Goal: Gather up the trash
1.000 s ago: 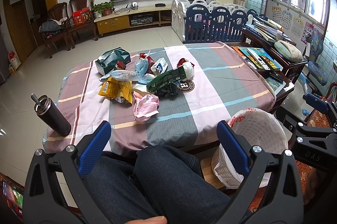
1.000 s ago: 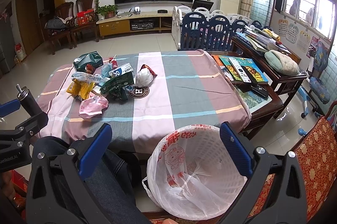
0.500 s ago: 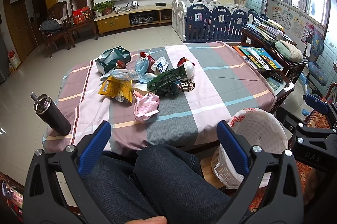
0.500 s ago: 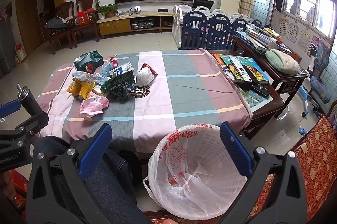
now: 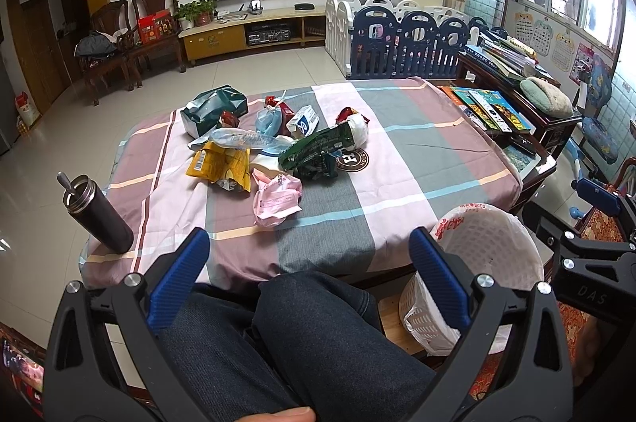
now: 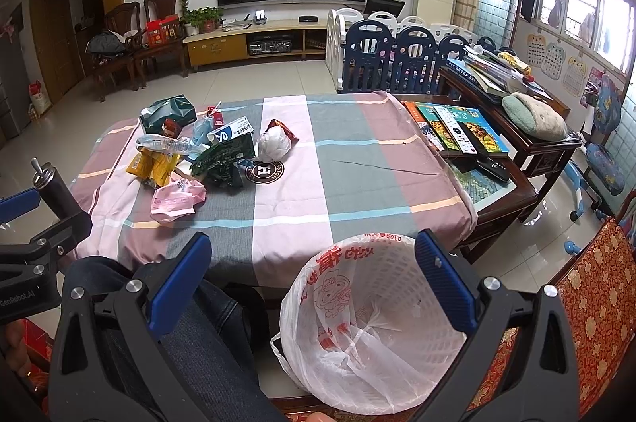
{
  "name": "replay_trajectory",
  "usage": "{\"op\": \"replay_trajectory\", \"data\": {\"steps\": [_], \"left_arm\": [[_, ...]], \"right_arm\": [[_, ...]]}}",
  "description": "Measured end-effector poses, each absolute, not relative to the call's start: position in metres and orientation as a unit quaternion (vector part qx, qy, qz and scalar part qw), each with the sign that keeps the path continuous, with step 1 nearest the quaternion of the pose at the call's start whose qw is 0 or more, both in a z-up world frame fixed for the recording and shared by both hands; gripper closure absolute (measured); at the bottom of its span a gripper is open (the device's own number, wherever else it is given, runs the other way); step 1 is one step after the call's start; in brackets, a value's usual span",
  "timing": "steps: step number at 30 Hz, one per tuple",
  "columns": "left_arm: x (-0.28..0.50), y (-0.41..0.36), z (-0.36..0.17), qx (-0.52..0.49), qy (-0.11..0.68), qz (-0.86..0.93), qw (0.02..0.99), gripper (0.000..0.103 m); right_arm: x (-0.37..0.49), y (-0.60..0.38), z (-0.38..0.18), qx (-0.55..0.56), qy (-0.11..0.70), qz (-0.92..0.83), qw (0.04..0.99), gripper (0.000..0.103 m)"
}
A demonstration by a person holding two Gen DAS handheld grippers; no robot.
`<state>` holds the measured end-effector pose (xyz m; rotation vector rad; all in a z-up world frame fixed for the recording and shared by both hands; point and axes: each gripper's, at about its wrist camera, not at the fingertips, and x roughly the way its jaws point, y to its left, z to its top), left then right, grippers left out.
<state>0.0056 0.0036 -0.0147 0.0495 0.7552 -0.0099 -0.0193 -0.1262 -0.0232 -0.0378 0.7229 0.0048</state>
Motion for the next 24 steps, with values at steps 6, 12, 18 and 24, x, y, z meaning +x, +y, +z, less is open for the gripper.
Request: {"op": "replay_trajectory", "data": {"steps": [6,12,18,24], "left_arm": [[0.0049,0.0035,-0.0159,0.024,0.37,-0.005,0.929,0.003],[0.0017,0.0024,-0.0202,0.023,0.37,-0.005,0.929,0.003],[0.0032,0.0036,-0.0189,0.023,0.371,-0.005,0.928,0.003],[0.0038,0.0041,-0.0186,0.023,0.371,-0.006,0.928,0.003]], "right_arm": [[-0.0197,-0.1253,-0.024,-0.018,0.355,0.003,0.935,0.003],[-0.0182,-0.1237,-0.024,-0.018,0.355,0.003,0.935,0.003],[-0.0183,-0.1239,-0.0239,-0.018,0.356,0.003,0.934,0.003],[-0.0182,-0.1219,-0.0244,-0.018,0.356,0.003,0.934,0.003]]}}
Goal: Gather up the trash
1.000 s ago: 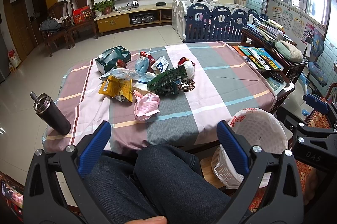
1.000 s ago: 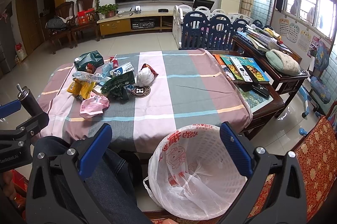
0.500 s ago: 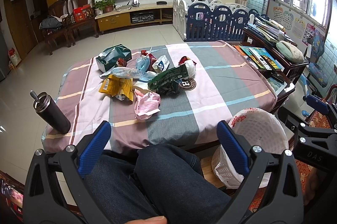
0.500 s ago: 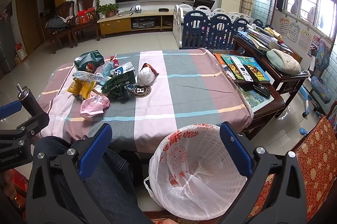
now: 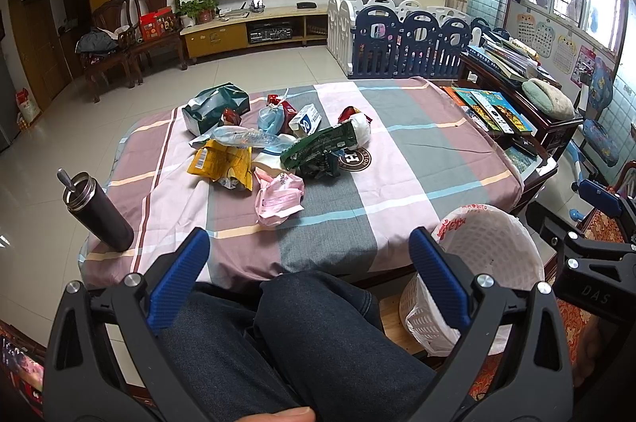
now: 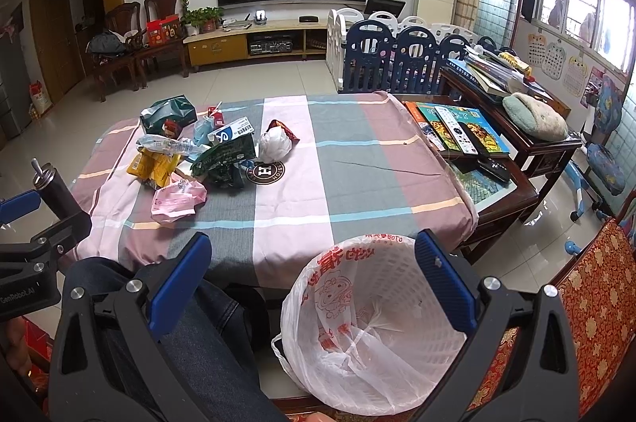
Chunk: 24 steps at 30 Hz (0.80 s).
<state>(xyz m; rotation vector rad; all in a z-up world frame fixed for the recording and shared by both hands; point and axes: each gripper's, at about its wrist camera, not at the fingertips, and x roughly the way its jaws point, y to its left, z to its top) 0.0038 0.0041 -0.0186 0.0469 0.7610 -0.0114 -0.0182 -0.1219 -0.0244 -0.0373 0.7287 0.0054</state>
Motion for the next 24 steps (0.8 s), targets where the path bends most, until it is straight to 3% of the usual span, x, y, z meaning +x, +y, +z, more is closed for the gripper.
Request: {"op": "replay_trajectory", "data": {"steps": [24], "left_arm": [[0.001,0.008,-0.032,0.019,0.379,-0.005,0.925,0.003]], "right_arm": [[-0.013,-0.126,-0.029,-0.015,0.363,-0.002,0.932,0.003]]}}
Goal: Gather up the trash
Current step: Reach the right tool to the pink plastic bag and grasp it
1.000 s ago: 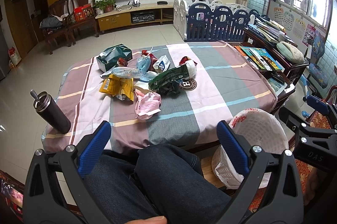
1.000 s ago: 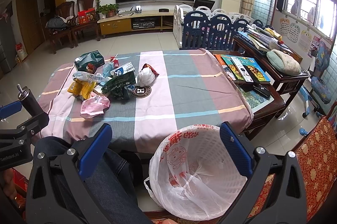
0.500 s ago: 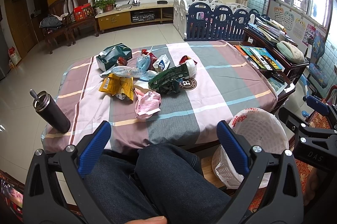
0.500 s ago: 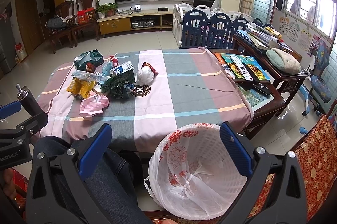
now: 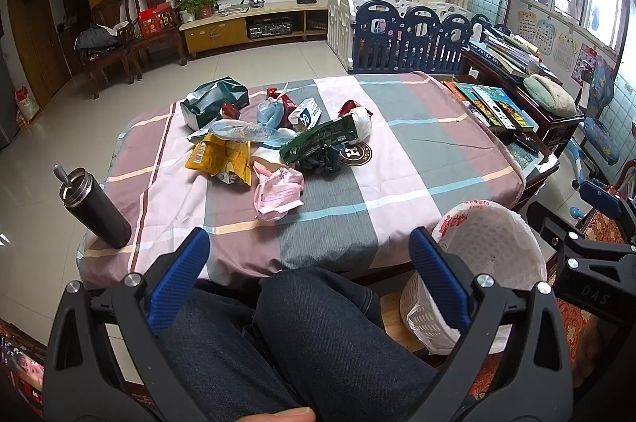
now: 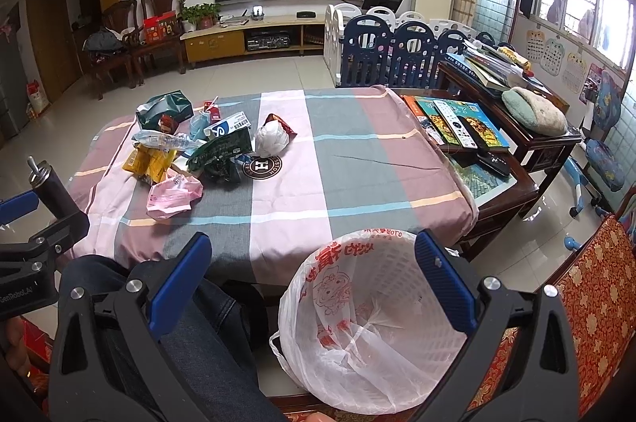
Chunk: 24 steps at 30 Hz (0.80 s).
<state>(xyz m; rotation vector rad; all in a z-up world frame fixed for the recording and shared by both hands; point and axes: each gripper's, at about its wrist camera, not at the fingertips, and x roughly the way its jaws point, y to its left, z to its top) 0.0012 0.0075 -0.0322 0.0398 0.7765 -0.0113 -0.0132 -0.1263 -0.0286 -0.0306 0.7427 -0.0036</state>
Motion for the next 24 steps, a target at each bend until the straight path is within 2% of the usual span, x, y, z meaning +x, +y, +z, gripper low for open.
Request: {"op": "replay_trajectory", "data": {"steps": [5,11,13,15,17,20,22,23,24], "left_arm": [[0.009,0.014,-0.036,0.019,0.378,-0.006,0.926,0.003],[0.022,0.087,-0.061,-0.054,0.381,0.098,0.918,0.005],[0.023,0.109,-0.075,-0.103,0.395,0.116,0.905,0.015],[0.022,0.125,-0.089,-0.156,0.407,0.122,0.892,0.035],[0.022,0.131,-0.101,-0.175,0.418,0.128,0.882,0.043],[0.023,0.13,-0.114,-0.173,0.431,0.139,0.875,0.04],[0.025,0.141,-0.12,-0.195,0.436,0.14,0.867,0.025],[0.025,0.148,-0.124,-0.216,0.44,0.145,0.86,0.021],[0.031,0.159,-0.128,-0.234,0.442,0.149,0.853,0.021]], "right_arm": [[-0.009,-0.133,-0.029,-0.02,0.353,-0.012,0.935,0.003],[0.016,-0.122,-0.043,-0.02,0.353,0.023,0.935,0.003],[0.032,-0.11,-0.055,-0.02,0.358,0.034,0.933,0.006],[0.056,-0.094,-0.074,-0.007,0.382,0.056,0.923,0.019],[0.074,-0.079,-0.088,0.013,0.401,0.079,0.913,0.034],[0.105,-0.042,-0.111,0.029,0.426,0.124,0.896,0.035],[0.126,-0.011,-0.123,0.02,0.442,0.144,0.885,0.034],[0.134,0.001,-0.128,0.017,0.45,0.15,0.88,0.03],[0.147,0.02,-0.136,0.01,0.461,0.163,0.872,0.025]]}}
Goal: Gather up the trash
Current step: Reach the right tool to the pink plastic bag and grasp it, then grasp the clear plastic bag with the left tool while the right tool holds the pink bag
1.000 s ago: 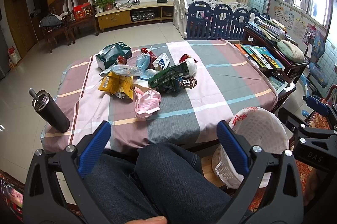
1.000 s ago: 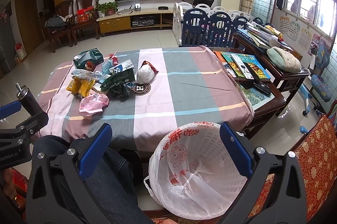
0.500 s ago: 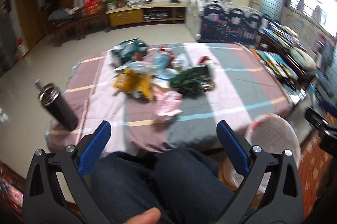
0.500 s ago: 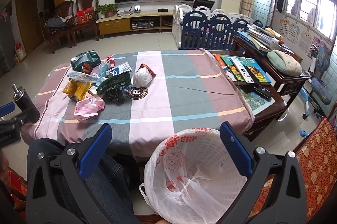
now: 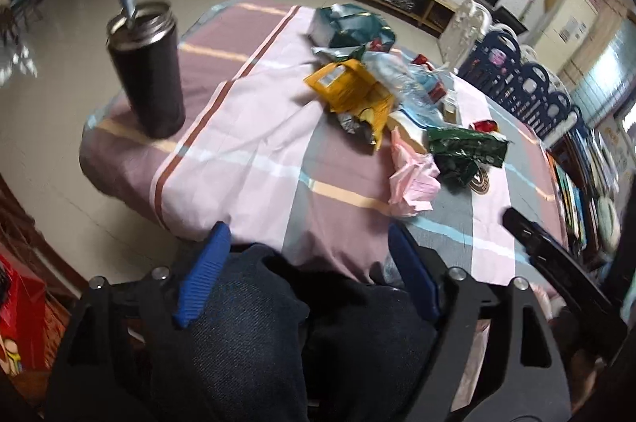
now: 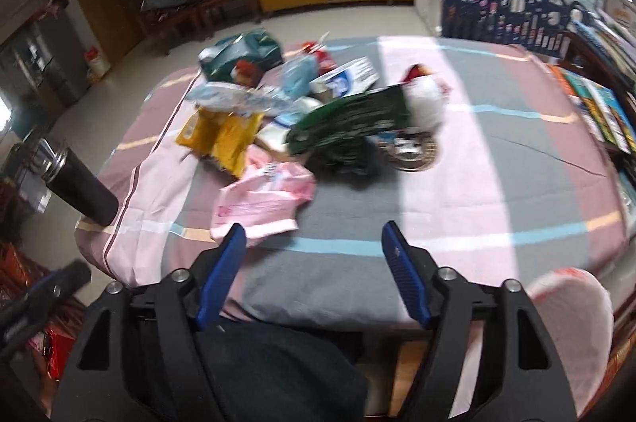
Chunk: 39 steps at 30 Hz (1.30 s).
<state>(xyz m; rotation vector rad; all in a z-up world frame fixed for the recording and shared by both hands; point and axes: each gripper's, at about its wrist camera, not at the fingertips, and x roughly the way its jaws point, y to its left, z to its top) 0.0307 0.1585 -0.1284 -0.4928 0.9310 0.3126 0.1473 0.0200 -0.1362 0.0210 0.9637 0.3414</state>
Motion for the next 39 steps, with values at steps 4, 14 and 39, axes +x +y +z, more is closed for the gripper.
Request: {"op": "replay_trajectory", "data": {"steps": [4,14,39], "left_arm": [[0.038,0.186,-0.138,-0.27,0.443,0.184,0.835,0.02],[0.046,0.191,-0.151,-0.273,0.461,0.189,0.823,0.017],[0.259,0.192,-0.129,-0.28,0.446,0.105,0.843,0.015]], "right_arm": [[0.185,0.065,-0.16,0.012,0.474,0.194,0.859,0.01],[0.201,0.06,-0.214,0.012,0.552,0.173,0.816,0.066],[0.118,-0.115,-0.164,0.101,0.497,0.132,0.852,0.077]]}}
